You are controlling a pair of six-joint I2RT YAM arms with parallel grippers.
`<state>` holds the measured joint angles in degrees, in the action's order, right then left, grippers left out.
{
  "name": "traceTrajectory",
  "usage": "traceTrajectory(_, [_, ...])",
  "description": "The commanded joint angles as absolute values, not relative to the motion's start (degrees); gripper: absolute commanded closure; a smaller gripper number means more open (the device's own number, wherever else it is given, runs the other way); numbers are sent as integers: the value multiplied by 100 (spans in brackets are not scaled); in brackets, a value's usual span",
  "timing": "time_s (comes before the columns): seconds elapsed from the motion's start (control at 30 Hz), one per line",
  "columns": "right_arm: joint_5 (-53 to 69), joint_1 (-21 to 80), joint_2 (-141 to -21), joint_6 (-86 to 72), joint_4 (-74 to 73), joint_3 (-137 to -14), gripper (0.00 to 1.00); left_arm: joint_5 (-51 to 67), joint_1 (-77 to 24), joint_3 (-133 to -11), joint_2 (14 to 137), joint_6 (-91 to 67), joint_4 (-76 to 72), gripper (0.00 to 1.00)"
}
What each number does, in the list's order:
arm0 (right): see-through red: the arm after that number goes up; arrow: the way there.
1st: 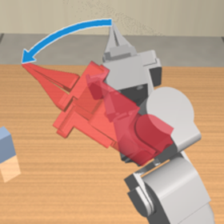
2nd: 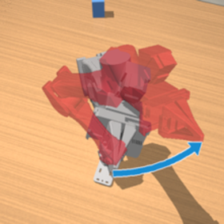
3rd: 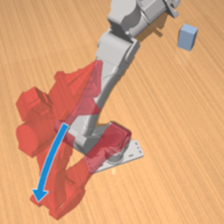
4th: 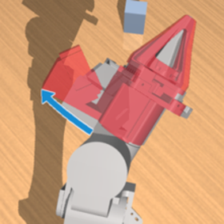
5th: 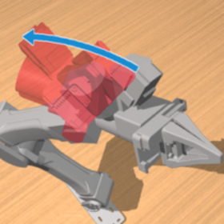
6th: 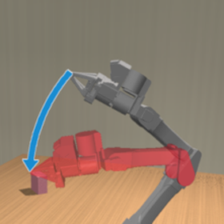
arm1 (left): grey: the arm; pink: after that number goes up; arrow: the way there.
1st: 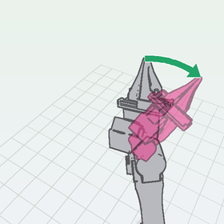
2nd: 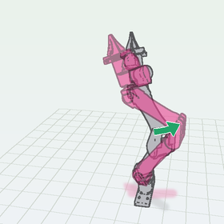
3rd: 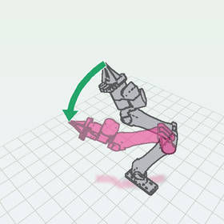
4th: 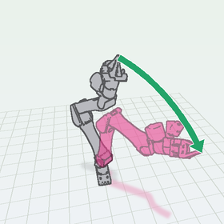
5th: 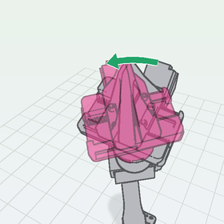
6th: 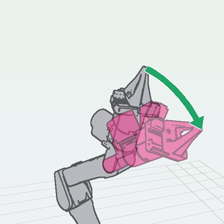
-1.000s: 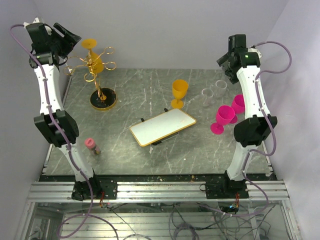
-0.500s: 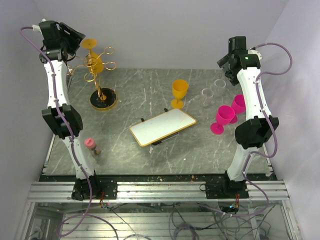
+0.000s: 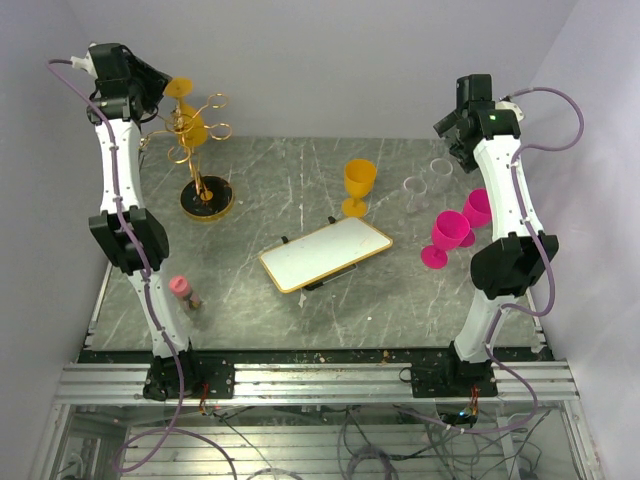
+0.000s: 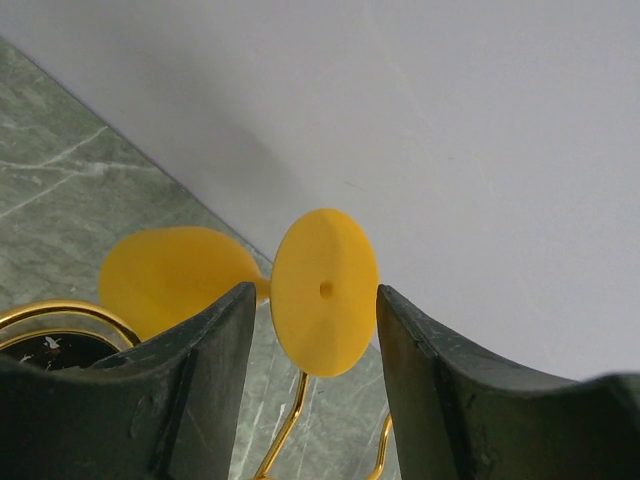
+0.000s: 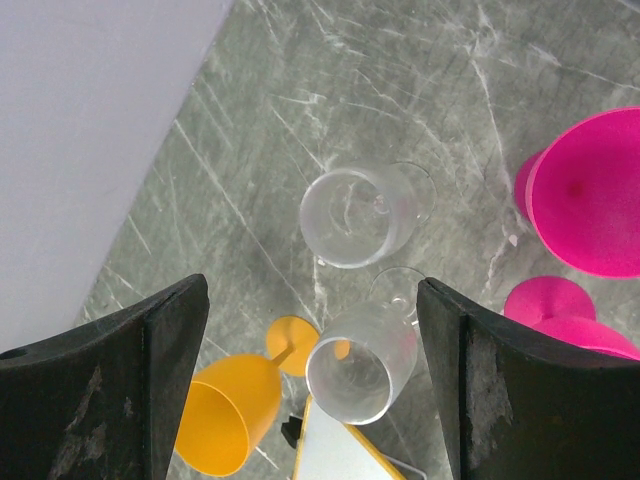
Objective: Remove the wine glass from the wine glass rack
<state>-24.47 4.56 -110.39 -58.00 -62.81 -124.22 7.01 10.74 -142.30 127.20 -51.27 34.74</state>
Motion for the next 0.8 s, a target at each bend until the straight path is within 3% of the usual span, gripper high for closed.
traceTrajectory(0.0, [-2601, 459, -10755, -5773, -6167, -12316, 16, 484, 1014, -14530, 12901, -5279, 3669, 39])
traceTrajectory(0.3, [-2601, 456, -10721, -5818, -6137, -12279, 16, 485, 967, -14675, 13005, -5287, 3677, 50])
traceTrajectory(0.77, [-2602, 409, -10593, -5866, -6093, -12209, 16, 385, 964, -14593, 12893, -5156, 3647, 91])
